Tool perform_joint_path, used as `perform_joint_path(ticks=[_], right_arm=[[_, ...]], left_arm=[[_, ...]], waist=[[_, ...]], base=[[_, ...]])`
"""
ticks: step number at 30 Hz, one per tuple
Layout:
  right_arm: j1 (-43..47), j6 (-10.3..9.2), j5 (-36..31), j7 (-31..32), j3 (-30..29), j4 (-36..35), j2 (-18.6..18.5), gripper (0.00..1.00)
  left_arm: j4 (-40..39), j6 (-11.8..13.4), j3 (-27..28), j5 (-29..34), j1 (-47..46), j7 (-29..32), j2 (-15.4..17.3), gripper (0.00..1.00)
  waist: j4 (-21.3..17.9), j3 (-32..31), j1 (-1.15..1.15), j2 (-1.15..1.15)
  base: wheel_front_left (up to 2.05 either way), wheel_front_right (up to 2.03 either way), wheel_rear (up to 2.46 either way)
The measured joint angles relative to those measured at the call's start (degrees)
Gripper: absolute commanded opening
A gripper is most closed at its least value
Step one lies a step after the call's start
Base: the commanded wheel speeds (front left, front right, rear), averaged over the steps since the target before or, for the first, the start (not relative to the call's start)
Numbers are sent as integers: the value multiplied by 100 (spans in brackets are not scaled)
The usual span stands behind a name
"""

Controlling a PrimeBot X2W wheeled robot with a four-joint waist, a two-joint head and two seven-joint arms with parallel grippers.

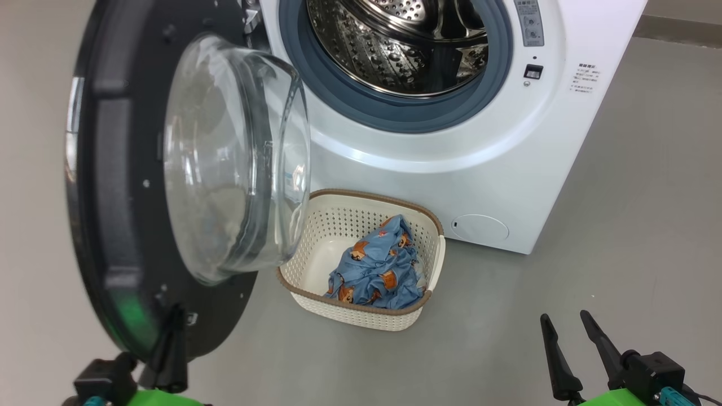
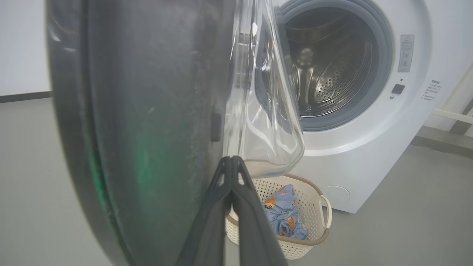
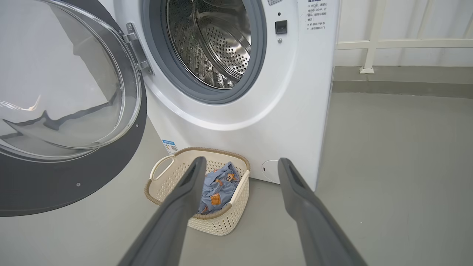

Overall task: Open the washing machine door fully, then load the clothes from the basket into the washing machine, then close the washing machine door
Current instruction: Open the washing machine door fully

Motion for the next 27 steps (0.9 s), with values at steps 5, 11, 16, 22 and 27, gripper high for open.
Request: perform_joint_path(ticks=[5,11,16,22,27], right_arm=[[-3,0,0,-1,4,14,0,100],[-15,0,-2,0,4,25,-1,100],[-29,0,-16,0,0,34,-2,100],[-142,0,-26,0,1,31,-2,100],[-172,0,-77,-1,0,31,-3,100]], left_arm=[[97,47,218,-57,-59,-2,71,0],[382,120,589,-209,-360,-9,156,0],[599,199,918,-319,-491,-25,242,0],[735,208,1304,-404,-579,-27,258,0],[896,189,1722,-401,-864,-27,296,0]], waist=[[-37,36,0,0],[-137,114,0,0],[-228,181,0,0],[-314,267,0,0],[-388,391,0,0]], base=[[0,0,0],[0,0,0],[0,0,0],[0,0,0],[0,0,0]])
